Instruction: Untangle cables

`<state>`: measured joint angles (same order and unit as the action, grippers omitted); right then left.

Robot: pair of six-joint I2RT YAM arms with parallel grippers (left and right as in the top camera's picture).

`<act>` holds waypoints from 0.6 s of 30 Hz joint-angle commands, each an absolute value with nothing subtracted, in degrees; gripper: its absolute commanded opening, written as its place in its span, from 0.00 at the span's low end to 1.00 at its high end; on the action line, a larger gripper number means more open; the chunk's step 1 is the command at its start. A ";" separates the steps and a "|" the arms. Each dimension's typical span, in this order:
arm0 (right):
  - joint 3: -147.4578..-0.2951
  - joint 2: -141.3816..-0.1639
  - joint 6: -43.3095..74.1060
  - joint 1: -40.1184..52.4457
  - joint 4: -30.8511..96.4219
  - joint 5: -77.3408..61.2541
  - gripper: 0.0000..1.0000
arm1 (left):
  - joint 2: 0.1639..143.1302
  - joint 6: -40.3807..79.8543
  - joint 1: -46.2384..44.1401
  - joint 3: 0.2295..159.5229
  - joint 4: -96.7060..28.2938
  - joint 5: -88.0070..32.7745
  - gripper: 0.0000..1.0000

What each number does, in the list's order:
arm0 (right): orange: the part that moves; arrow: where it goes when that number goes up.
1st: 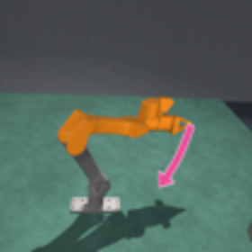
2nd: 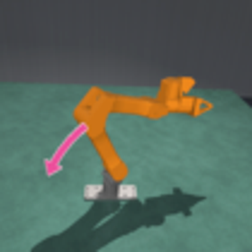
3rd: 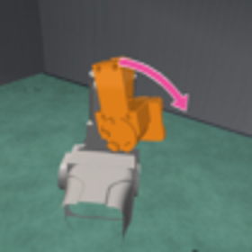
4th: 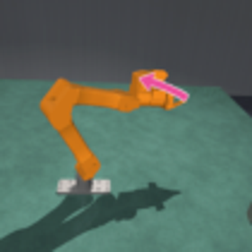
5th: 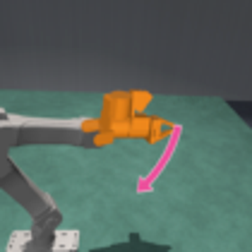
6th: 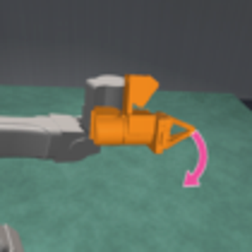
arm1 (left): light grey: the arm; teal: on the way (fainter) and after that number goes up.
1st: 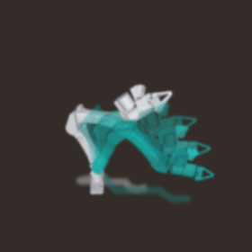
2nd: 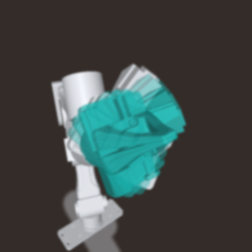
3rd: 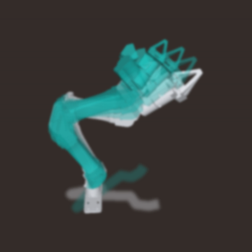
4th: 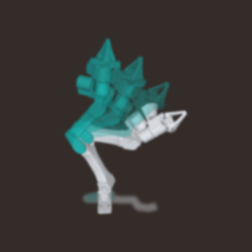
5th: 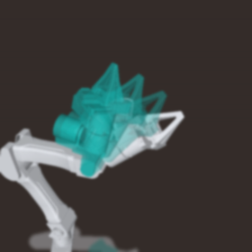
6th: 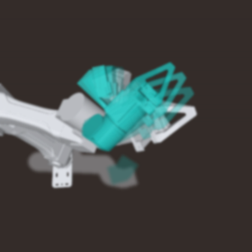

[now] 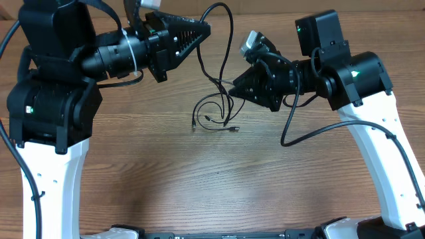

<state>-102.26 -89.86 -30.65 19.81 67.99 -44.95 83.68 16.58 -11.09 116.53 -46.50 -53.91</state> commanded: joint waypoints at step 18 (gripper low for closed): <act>-85.95 -89.82 21.30 13.63 65.65 1.08 0.04 | 83.07 35.88 9.76 119.15 -30.13 -67.61 0.04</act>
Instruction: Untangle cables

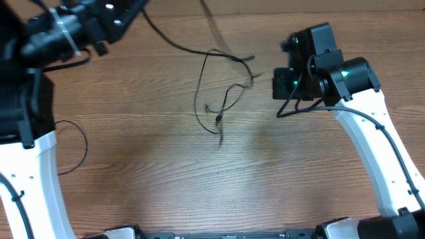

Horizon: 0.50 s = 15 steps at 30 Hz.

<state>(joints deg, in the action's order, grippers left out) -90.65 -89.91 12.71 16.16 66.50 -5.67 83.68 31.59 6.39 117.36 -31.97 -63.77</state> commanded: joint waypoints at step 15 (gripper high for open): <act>-82.85 -88.25 -5.02 8.78 60.34 -40.88 0.52 | 82.39 37.69 13.45 119.15 -30.04 -67.59 0.04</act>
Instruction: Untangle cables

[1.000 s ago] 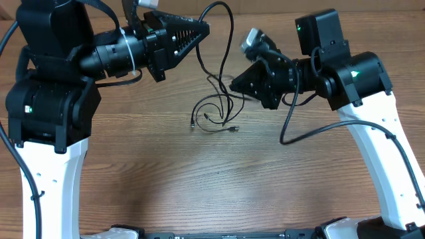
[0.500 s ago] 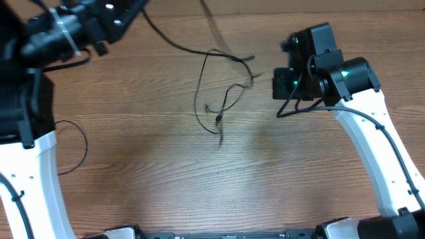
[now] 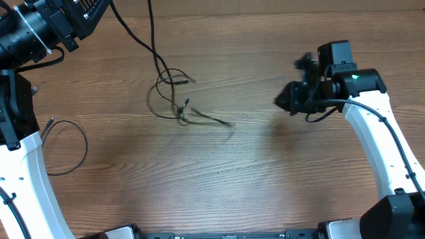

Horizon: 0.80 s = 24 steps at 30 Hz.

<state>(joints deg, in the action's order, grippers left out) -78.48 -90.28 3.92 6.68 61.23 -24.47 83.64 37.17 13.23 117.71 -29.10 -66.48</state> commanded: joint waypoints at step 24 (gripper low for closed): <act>-87.39 -98.10 -9.52 29.41 30.72 -50.57 0.93 | 82.43 36.47 12.69 119.11 -35.97 -69.30 0.04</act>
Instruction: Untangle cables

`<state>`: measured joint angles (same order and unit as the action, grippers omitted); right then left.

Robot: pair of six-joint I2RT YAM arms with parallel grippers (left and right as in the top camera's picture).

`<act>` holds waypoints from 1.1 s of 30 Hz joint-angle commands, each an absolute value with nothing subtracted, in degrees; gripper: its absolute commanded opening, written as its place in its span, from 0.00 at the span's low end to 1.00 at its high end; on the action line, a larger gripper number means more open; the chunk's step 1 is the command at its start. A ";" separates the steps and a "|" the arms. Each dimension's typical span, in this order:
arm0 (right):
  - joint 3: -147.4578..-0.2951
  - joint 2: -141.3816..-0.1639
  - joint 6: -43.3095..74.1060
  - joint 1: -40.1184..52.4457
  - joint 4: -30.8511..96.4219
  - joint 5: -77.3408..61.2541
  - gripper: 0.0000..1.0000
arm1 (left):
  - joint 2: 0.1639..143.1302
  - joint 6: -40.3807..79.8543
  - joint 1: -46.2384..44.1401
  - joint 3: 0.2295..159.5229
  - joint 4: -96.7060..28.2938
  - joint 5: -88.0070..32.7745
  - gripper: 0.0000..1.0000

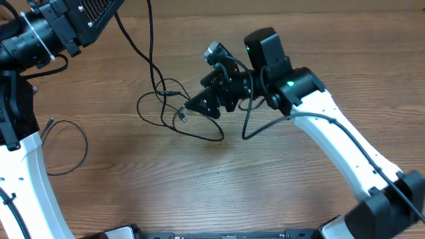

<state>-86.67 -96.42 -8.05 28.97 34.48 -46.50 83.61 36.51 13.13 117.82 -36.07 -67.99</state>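
A tangle of thin black cable (161,105) lies in loops on the wooden table left of centre, with small connector ends (180,117) in it. Two strands rise from it toward the top left. One ends at my left gripper (117,9), which sits at the frame's top edge and appears shut on the cable. My right gripper (191,105) reaches in from the right, its tips touching the right side of the tangle. Whether its jaws are open or shut does not show.
A separate thin cable loop (78,147) lies by the left arm's white base (30,166). The right arm's own black lead (252,126) hangs down to the table just right of the tangle. The wooden tabletop (219,192) fills the front.
My right gripper was out at the right side, apart from the cables, and is now at the tangle's right edge. The tangle's loops have shifted a little. The left gripper stays at the top left.
First both grippers were near the middle back, the left holding a cable up and the right at the tangle. Then the left arm was at the far left and the right had pulled away. The tangle lay further left each time. Now the right gripper is at it again.
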 commanded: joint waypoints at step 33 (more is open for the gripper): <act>-84.20 -102.89 15.90 13.58 50.83 -2.70 0.04 | 82.43 42.17 12.73 119.11 -24.77 -64.18 0.04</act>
<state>-85.62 -102.65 12.67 18.83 48.95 -7.09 83.61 38.54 13.10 117.82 -28.10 -66.92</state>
